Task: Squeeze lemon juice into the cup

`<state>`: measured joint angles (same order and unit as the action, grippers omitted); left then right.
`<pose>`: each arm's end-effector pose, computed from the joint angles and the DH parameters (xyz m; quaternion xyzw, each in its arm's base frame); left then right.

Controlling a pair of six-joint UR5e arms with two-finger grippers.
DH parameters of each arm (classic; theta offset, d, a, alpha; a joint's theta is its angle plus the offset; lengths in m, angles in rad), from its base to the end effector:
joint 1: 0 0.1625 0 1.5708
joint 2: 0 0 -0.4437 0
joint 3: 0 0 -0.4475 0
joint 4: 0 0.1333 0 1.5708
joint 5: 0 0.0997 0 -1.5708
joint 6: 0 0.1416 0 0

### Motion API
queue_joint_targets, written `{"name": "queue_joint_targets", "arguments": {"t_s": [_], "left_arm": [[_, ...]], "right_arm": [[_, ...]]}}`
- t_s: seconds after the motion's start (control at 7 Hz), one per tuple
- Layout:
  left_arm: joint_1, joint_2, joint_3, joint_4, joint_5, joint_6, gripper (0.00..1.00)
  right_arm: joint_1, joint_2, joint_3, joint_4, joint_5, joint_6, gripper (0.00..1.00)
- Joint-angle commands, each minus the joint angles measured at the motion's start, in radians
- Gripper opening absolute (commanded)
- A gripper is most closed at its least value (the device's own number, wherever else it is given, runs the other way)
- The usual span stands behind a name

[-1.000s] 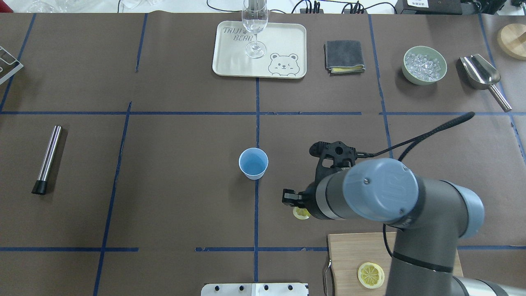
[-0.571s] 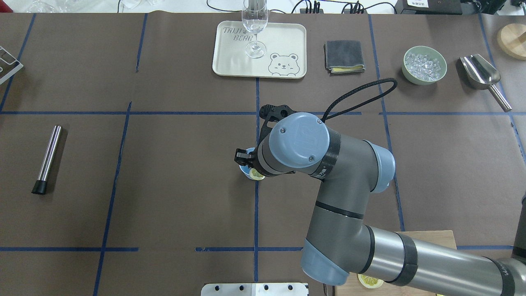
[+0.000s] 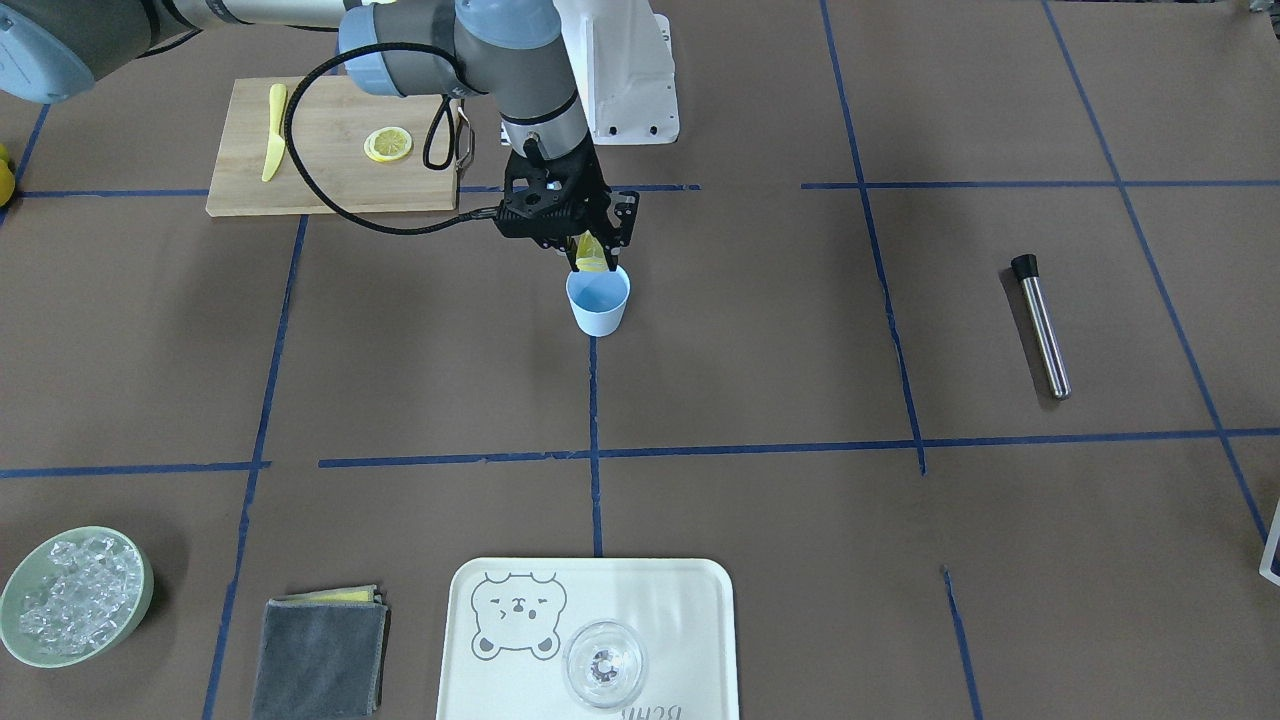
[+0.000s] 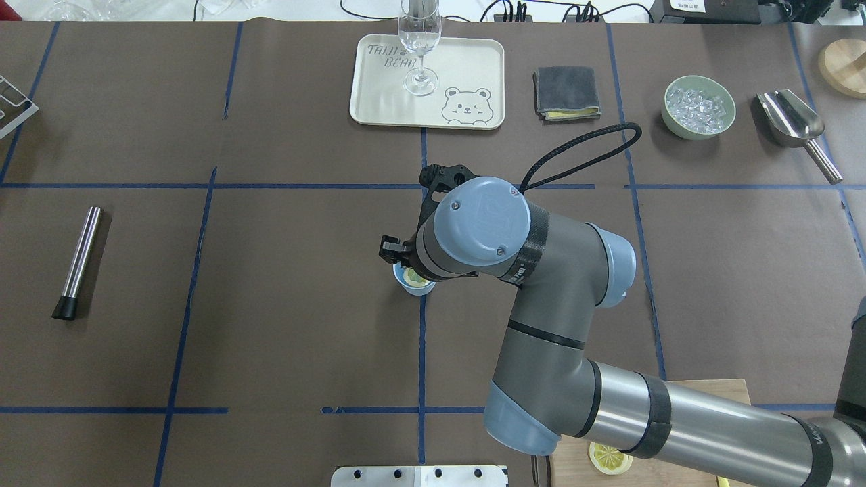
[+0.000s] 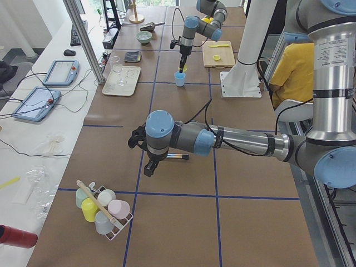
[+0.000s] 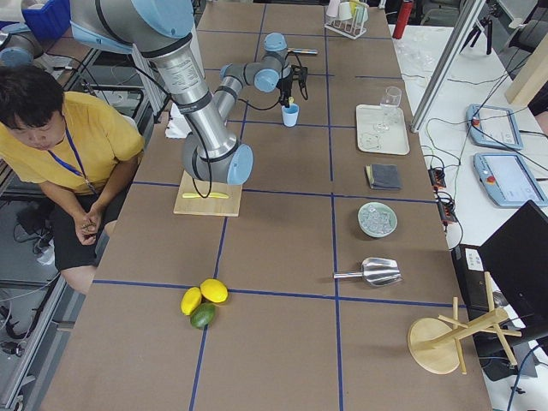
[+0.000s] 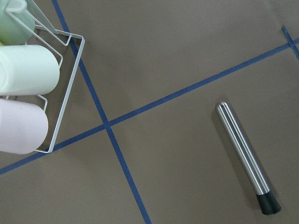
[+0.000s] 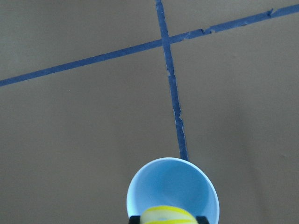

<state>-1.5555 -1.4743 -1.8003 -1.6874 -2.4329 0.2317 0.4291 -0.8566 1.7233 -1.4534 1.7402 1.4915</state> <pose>-0.0178 -0.5205 0.6095 0.1572 0.3999 0.1627 0.8882 -0.6381 -0.4123 0.1509 0.0462 -0.4744 0.1135 0.8718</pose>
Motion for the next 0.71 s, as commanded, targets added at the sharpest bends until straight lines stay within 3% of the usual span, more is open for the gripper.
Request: {"name": "queue_joint_targets", "arguments": {"t_s": [0.0, 0.43, 0.57], "left_arm": [[0.0, 0.0, -0.001, 0.0, 0.0, 0.0, 1.0], [0.0, 0.0, -0.001, 0.0, -0.002, -0.002, 1.0], [0.002, 0.0, 0.002, 0.0, 0.0, -0.032, 1.0]], "right_arm": [[0.0, 0.01, -0.021, 0.001, -0.001, 0.0, 0.53], [-0.001, 0.021, -0.044, -0.001, -0.004, -0.003, 0.57], [-0.001, 0.025, -0.056, -0.002, -0.004, -0.003, 0.66]]}}
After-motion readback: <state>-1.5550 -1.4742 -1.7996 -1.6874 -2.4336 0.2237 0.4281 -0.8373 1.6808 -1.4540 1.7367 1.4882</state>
